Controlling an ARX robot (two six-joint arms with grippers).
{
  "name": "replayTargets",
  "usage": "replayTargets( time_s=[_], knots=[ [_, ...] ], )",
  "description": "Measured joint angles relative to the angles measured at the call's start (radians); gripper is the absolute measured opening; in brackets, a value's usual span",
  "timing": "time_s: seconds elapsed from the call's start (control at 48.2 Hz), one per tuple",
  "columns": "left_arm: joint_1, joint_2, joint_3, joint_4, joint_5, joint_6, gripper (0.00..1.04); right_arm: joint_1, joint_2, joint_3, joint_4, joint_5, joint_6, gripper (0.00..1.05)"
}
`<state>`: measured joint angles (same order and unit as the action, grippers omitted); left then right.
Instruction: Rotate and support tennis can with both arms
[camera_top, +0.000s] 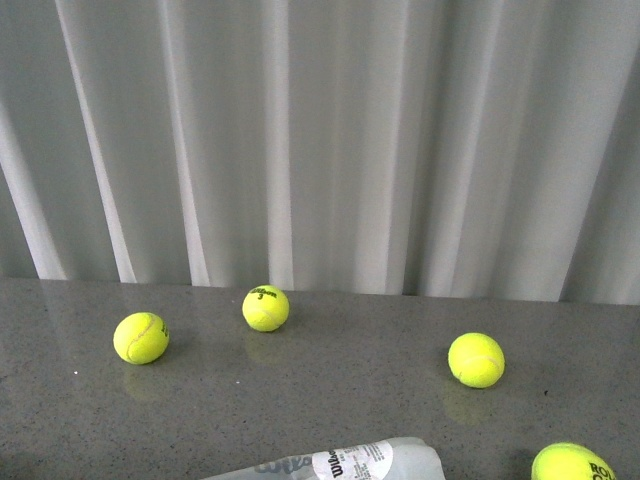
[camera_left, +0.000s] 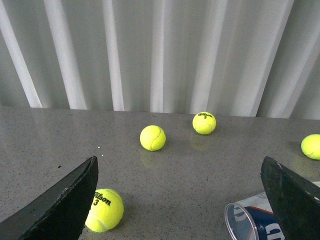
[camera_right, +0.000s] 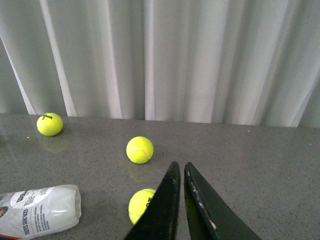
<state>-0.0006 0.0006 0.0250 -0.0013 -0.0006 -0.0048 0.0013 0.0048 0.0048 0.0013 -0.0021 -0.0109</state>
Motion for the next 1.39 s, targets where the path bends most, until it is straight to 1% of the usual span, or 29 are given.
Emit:
replayTargets(
  time_s=[0.042, 0.166, 0.187, 0.27, 0.291, 0.353, 0.374, 0.415, 0.436, 0.478, 0.498, 0.54, 0.581, 0.623, 0.727, 0.789, 0.872, 0.934, 1.038, 1.121, 1.391],
  knots=[
    [0.0, 0.0, 0.0, 0.0, 0.0, 0.0, 0.98, 0.0, 0.0, 0.0, 0.0, 0.0, 0.0, 0.16],
    [0.0, 0.0, 0.0, 0.0, 0.0, 0.0, 0.98, 0.0, 0.0, 0.0, 0.0, 0.0, 0.0, 0.37],
    [0.0, 0.0, 0.0, 0.0, 0.0, 0.0, 0.98, 0.0, 0.0, 0.0, 0.0, 0.0, 0.0, 0.38],
    [0.0, 0.0, 0.0, 0.0, 0.0, 0.0, 0.98, 0.0, 0.0, 0.0, 0.0, 0.0, 0.0, 0.53],
    [0.0, 0.0, 0.0, 0.0, 0.0, 0.0, 0.98, 0.0, 0.0, 0.0, 0.0, 0.0, 0.0, 0.58],
    [0.0, 0.0, 0.0, 0.0, -0.002, -0.001, 0.98, 0.0, 0.0, 0.0, 0.0, 0.0, 0.0, 0.69],
    [-0.012, 0.019, 0.008, -0.024, -0.034, -0.013, 0.98, 0.0, 0.0, 0.0, 0.0, 0.0, 0.0, 0.72],
    [-0.055, 0.099, 0.062, -0.148, -0.156, -0.082, 0.98, 0.0, 0.0, 0.0, 0.0, 0.0, 0.0, 0.79],
    [-0.074, 0.167, 0.1, -0.199, -0.208, -0.109, 0.98, 0.0, 0.0, 0.0, 0.0, 0.0, 0.0, 0.81],
    [-0.092, 0.284, 0.154, -0.222, -0.266, -0.158, 0.98, 0.0, 0.0, 0.0, 0.0, 0.0, 0.0, 0.88],
    [-0.101, 0.364, 0.191, -0.215, -0.28, -0.18, 0.98, 0.0, 0.0, 0.0, 0.0, 0.001, 0.0, 0.92],
    [-0.11, 0.558, 0.291, -0.148, -0.254, -0.225, 0.98, 0.0, -0.001, 0.0, 0.0, -0.002, 0.001, 0.99],
    [-0.125, 0.778, 0.426, -0.066, -0.182, -0.258, 0.98, 0.0, 0.0, 0.0, -0.001, -0.001, 0.0, 0.98],
    [-0.144, 0.948, 0.539, -0.042, -0.126, -0.276, 0.98, 0.0, -0.001, 0.0, -0.001, 0.0, 0.001, 0.97],
    [-0.21, 1.344, 0.76, -0.072, 0.005, -0.333, 0.98, 0.0, -0.001, 0.0, -0.001, 0.0, 0.001, 0.98],
    [-0.243, 1.492, 0.803, -0.086, 0.059, -0.36, 0.98, 0.0, -0.001, 0.0, -0.001, 0.0, 0.001, 0.98],
    [-0.279, 1.606, 0.807, -0.074, 0.132, -0.388, 0.98, 0.0, -0.001, 0.0, -0.001, 0.0, 0.001, 0.98],
    [-0.303, 1.652, 0.797, -0.054, 0.165, -0.397, 0.98, 0.0, -0.001, 0.0, -0.001, 0.0, 0.001, 0.98],
    [-0.345, 1.709, 0.76, 0.038, 0.192, -0.418, 0.98, 0.0, -0.001, 0.0, -0.001, 0.0, 0.001, 0.98],
    [-0.348, 1.757, 0.731, 0.1, 0.185, -0.428, 0.98, 0.0, -0.001, 0.0, -0.001, 0.0, 0.001, 0.98],
    [-0.339, 1.805, 0.706, 0.156, 0.173, -0.444, 0.98, 0.0, -0.001, 0.0, -0.001, 0.0, 0.001, 0.98]
  ],
)
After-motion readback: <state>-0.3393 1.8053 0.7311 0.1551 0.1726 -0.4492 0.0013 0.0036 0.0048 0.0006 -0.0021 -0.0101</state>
